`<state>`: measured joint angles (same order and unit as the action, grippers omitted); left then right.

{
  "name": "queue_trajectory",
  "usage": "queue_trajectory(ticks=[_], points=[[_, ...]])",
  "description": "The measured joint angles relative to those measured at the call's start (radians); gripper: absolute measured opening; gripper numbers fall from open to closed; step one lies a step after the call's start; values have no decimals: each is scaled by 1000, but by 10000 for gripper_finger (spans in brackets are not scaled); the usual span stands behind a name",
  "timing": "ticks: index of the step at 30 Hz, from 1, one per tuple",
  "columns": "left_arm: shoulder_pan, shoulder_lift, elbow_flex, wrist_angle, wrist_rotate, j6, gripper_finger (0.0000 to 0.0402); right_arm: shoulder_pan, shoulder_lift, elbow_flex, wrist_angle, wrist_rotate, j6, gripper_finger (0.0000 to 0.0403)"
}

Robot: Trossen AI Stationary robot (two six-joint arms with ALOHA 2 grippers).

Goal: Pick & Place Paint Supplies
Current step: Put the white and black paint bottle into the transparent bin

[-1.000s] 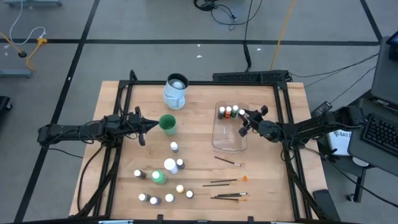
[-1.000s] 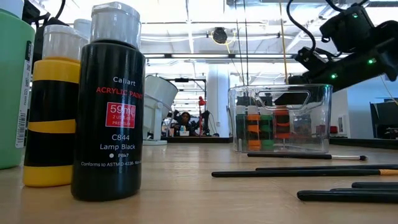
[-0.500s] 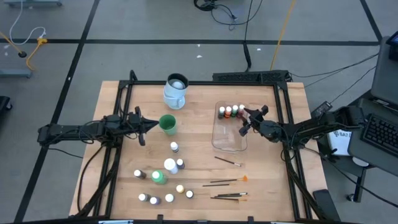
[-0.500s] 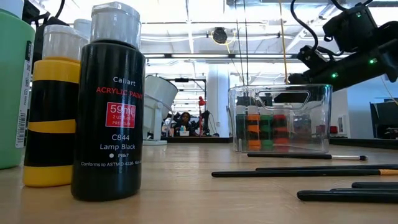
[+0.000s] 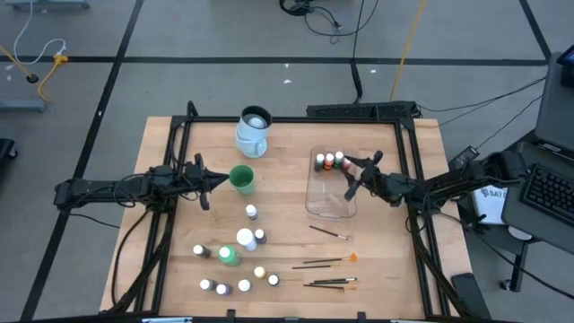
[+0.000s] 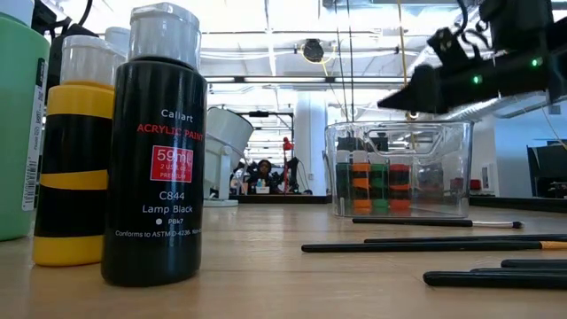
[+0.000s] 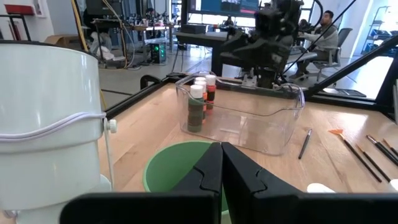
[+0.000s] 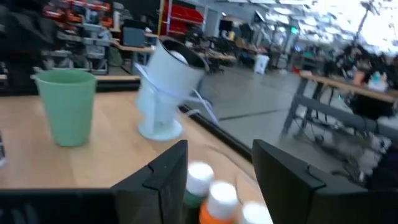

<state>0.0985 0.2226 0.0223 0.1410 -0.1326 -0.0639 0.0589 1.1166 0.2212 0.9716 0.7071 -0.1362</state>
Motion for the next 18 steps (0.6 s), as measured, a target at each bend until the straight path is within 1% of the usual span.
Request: queue_trajectory(ticks=[4, 6, 8, 9, 10, 14, 15, 18], points=[[0, 0, 0, 0, 0, -1, 5, 53, -4, 69, -58, -13, -38, 163], [0, 0, 0, -1, 0, -1, 5, 83, -4, 102, -107, -95, -39, 155], [0, 0, 0, -1, 0, -1, 5, 113, -4, 120, -115, -218, -66, 144], [0, 0, 0, -1, 0, -1, 5, 127, -8, 123, -116, -258, -87, 136], [0, 0, 0, -2, 0, -3, 5, 137, -22, 123, -121, -267, -109, 126], [0, 0, 0, -3, 1, -27, 5, 127, -148, 99, -151, -269, -153, 72], [0, 0, 0, -3, 1, -29, 5, 117, -191, 86, -159, -292, -149, 56], [0, 0, 0, -4, 1, -32, 5, 90, -329, 42, -207, -416, -116, 11]])
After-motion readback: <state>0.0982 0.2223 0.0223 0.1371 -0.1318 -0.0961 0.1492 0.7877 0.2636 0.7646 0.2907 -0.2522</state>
